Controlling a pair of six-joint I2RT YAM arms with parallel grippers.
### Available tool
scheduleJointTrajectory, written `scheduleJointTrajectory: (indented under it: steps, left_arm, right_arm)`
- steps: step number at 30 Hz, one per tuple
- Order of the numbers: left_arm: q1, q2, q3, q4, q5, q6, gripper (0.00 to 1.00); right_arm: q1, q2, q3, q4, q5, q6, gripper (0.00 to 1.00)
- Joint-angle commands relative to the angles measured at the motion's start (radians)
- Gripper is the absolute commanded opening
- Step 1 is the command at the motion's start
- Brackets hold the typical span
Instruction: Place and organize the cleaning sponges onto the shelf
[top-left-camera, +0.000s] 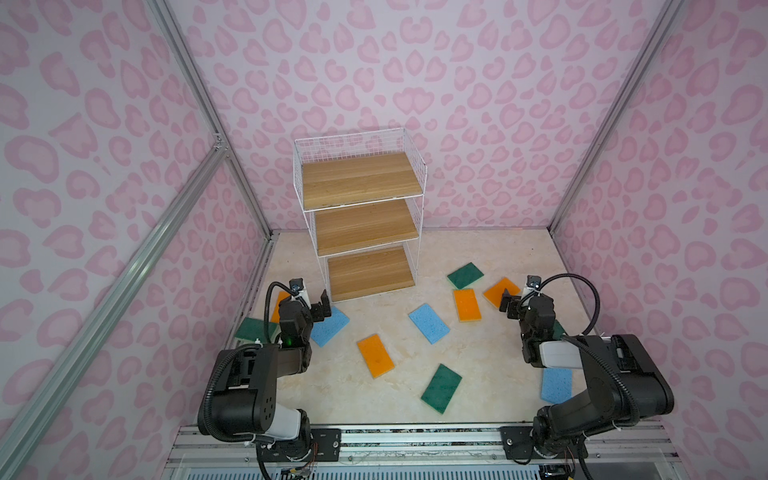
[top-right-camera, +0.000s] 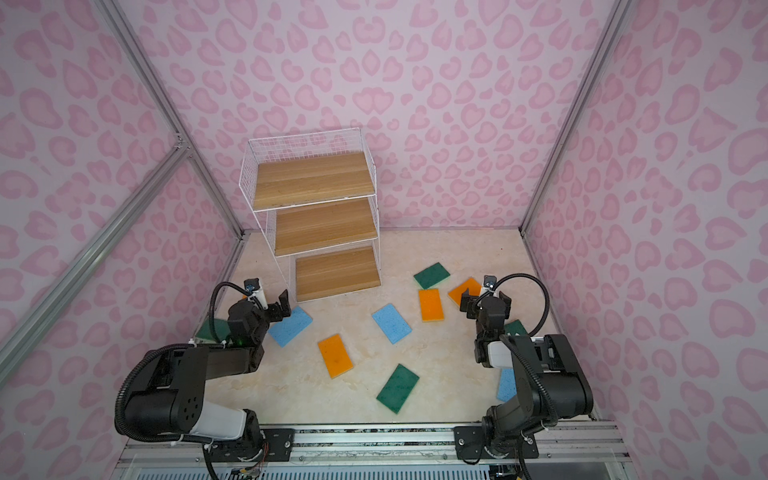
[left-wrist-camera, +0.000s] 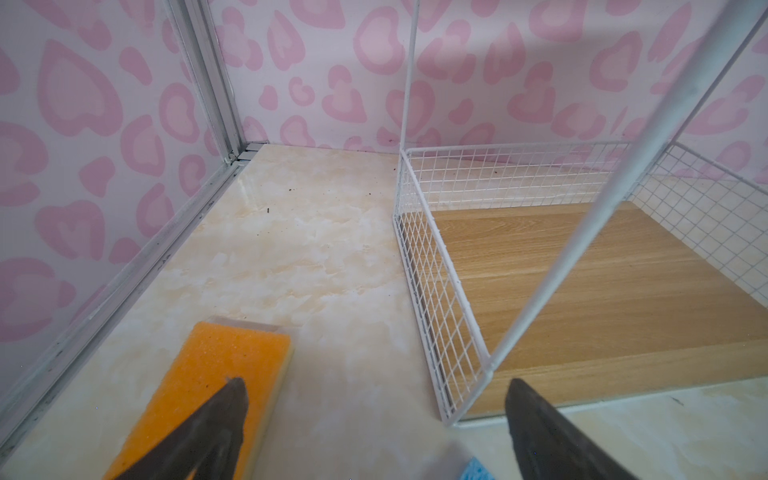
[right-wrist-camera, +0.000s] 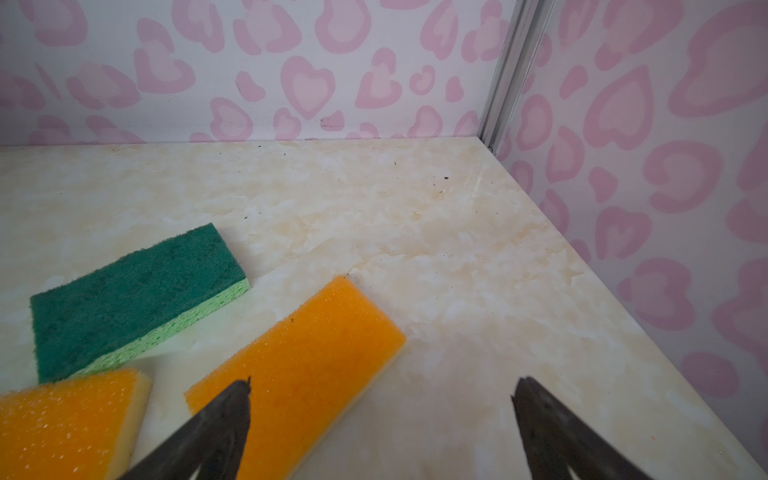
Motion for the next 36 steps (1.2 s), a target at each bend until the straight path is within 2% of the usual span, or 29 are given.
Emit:
scheduleJointTrajectory:
  steps: [1,19,21,23,24,27,31,36]
  left_arm:
    - [0.003,0.002,0.012,0.015,0.003,0.005,0.98]
    - [0.004,-0.002,0.004,0.023,0.008,0.004,0.96]
    - [0.003,-0.014,0.009,0.01,-0.004,0.003,0.98]
    - [-0.001,-0.071,0.064,-0.136,-0.082,-0.025,0.98]
    - [-0.001,-0.101,0.106,-0.242,-0.115,-0.045,0.97]
    - [-0.001,-0.174,0.195,-0.476,-0.122,-0.075,0.98]
    - [-0.023,-0.278,0.269,-0.683,-0.13,-0.135,0.98]
    - [-0.112,-0.398,0.354,-0.938,-0.17,-0.199,0.95]
  right_arm:
    - [0.001,0.001,0.005,0.001,0.003,0.009,1.0]
    - [0.002,-0.002,0.004,0.003,0.0,0.003,0.99]
    - [0.002,-0.005,0.001,0.014,-0.001,-0.004,1.0]
    - [0.027,-0.045,-0.003,0.008,0.047,-0.02,1.0]
    - [0.047,-0.086,0.015,-0.067,0.091,-0.025,1.0]
    - [0.065,-0.177,0.091,-0.316,0.161,0.028,0.99]
    - [0.065,-0.263,0.163,-0.533,0.229,0.116,0.96]
    - [0.065,-0.396,0.234,-0.742,0.164,0.226,0.92]
